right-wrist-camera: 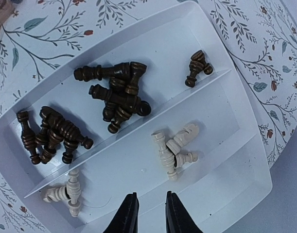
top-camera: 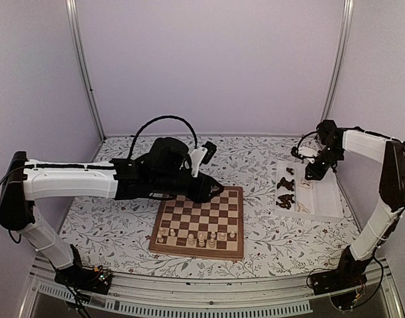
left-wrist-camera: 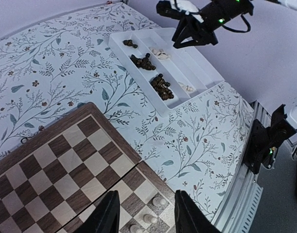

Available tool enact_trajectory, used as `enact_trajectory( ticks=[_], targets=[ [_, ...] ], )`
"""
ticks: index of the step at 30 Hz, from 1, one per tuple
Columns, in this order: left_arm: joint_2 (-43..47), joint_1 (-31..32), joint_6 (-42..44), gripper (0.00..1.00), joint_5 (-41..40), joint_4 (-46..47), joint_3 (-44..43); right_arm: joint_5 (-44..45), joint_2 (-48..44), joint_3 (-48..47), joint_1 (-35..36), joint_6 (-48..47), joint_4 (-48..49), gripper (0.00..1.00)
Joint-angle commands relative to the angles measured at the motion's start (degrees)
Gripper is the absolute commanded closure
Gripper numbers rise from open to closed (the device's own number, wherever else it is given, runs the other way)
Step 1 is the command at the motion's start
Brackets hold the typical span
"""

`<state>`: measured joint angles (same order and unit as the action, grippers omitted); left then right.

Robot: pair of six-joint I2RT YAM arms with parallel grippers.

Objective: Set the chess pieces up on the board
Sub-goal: Pick up the chess piece from the storage box.

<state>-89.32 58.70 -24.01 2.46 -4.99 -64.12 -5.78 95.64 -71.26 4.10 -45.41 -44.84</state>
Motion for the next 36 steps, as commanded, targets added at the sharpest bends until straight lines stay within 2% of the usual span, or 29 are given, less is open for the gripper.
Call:
enact_trajectory(
  ticks=[1,14,20,27,36],
  targets=[
    [-2.7,2.0,1.3,0.60,2.6,1.3,-3.0,4.7,3.8,-0.2,-0.1,-2.8,3.8,0.77],
    [-4.5,3.2,0.8,0.58,3.8,1.3,-3.1,11.6,11.2,-1.0,-0.1,-4.4,7.4,0.72],
    [-4.4,3.3,0.6,0.58,3.7,1.4,-2.4,12.1,13.1,-0.4,-0.1,-4.3,8.0,0.71],
    [-3.8,3.4,0.5,0.58,3.5,1.4,-1.6,10.9,15.4,-0.9,-0.1,-3.1,5.2,0.72],
    [-4.2,3.5,0.3,0.58,3.3,1.5,-1.5,8.5,13.6,-0.2,-0.1,-1.0,-0.1,0.77]
  ],
)
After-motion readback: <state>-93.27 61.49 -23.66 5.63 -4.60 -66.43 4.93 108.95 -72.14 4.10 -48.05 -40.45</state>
